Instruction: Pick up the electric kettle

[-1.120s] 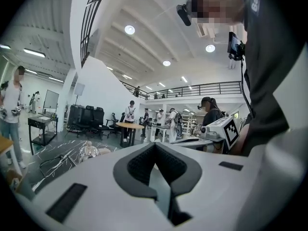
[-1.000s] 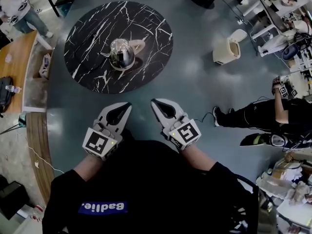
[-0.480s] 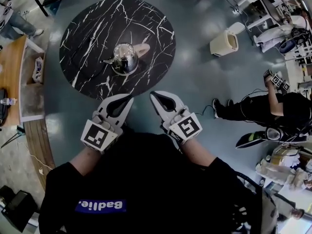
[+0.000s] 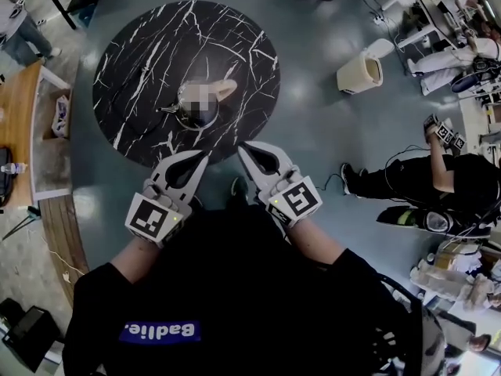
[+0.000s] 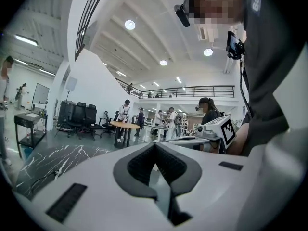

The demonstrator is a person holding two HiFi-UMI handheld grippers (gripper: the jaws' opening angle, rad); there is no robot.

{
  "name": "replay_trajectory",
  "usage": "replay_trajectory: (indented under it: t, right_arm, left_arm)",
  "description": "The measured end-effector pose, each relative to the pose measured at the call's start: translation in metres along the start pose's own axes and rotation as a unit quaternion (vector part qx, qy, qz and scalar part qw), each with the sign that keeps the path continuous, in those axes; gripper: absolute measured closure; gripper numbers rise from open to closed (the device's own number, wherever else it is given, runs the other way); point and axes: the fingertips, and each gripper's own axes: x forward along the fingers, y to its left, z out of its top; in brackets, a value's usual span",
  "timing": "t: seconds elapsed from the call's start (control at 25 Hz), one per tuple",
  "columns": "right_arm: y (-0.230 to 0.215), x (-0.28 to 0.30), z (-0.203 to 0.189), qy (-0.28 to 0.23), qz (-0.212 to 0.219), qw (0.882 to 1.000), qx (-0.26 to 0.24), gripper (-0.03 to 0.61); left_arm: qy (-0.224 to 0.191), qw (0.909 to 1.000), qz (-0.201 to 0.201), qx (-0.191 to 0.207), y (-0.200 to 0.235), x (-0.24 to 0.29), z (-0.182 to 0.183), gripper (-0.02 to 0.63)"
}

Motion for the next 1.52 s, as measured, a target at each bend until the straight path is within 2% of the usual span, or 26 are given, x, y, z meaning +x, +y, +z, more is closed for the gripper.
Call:
replay_trajectory:
  t: [0.24,0.64,0.96,1.12,1.52]
  right_arm:
    - [-0.022,0.007,0.005,0.001,0.039,0.999,0.000,0.575]
    - [-0.048,0.012,-0.005,0.009,0.075,0.997,0.002,0.575]
    - [-0.059,0.014,-0.016,0.020,0.082,0.996,0.012,0.572]
    - [-0.067,0.017,-0.025,0.024,0.076,0.997,0.013,0.566]
    - [-0.075,0.025,-0.047,0.046,0.067,0.997,0.016,0.549]
  left_arm:
    - [-0.006,0.9989,0.046,-0.005,0.006,0.019,0.008,0.607]
    - [0.010,0.9981,0.061,-0.002,0.000,0.039,0.009,0.607]
    - [0.014,0.9969,0.076,-0.009,-0.001,0.042,0.002,0.607]
    - [0.002,0.9967,0.081,-0.013,-0.002,0.044,0.006,0.607]
    - [0.021,0.9971,0.071,-0.017,-0.015,0.039,-0.007,0.607]
